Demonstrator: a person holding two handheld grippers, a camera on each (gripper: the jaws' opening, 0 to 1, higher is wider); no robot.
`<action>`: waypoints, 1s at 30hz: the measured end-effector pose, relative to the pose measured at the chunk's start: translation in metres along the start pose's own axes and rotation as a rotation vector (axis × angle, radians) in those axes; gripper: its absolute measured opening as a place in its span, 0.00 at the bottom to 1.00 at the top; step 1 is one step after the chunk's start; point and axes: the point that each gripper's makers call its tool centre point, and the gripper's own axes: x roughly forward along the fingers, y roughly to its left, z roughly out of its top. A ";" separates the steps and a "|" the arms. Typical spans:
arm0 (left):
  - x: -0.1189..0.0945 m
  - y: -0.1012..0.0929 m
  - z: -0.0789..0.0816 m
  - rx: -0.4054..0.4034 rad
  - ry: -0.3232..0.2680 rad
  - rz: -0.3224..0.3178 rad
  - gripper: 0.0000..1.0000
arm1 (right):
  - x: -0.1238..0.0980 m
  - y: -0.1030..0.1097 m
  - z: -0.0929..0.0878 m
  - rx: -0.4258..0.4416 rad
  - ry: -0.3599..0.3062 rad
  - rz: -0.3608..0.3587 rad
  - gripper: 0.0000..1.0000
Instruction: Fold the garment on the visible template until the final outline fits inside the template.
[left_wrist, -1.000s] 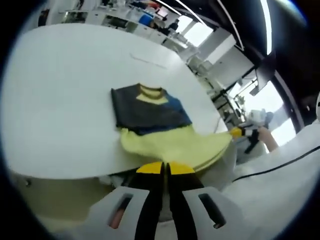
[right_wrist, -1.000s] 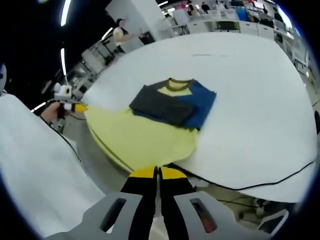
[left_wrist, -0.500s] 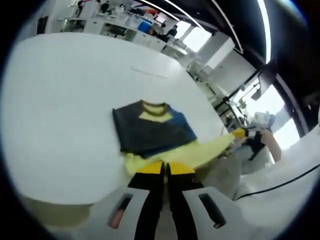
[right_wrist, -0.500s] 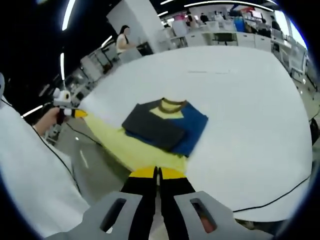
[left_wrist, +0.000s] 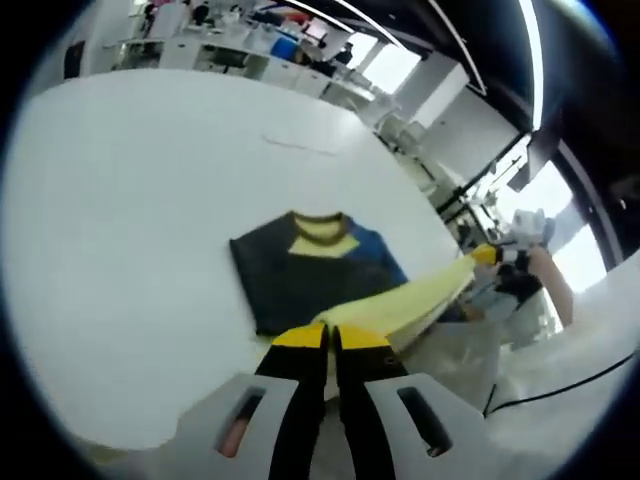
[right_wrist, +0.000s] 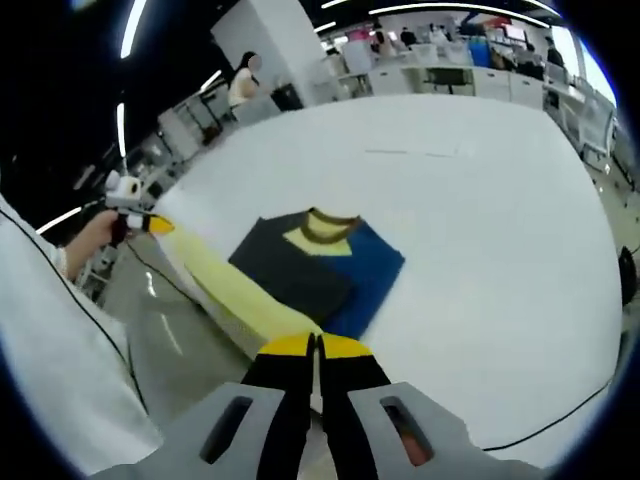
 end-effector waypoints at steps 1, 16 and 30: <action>0.002 0.002 0.002 -0.001 0.001 0.001 0.00 | 0.004 -0.004 0.004 0.000 0.000 0.000 0.02; 0.026 0.027 0.020 -0.021 0.011 0.024 0.00 | 0.032 -0.028 0.020 0.034 0.004 -0.010 0.02; 0.042 0.044 0.032 -0.055 -0.001 0.040 0.00 | 0.052 -0.043 0.025 0.059 0.008 -0.014 0.02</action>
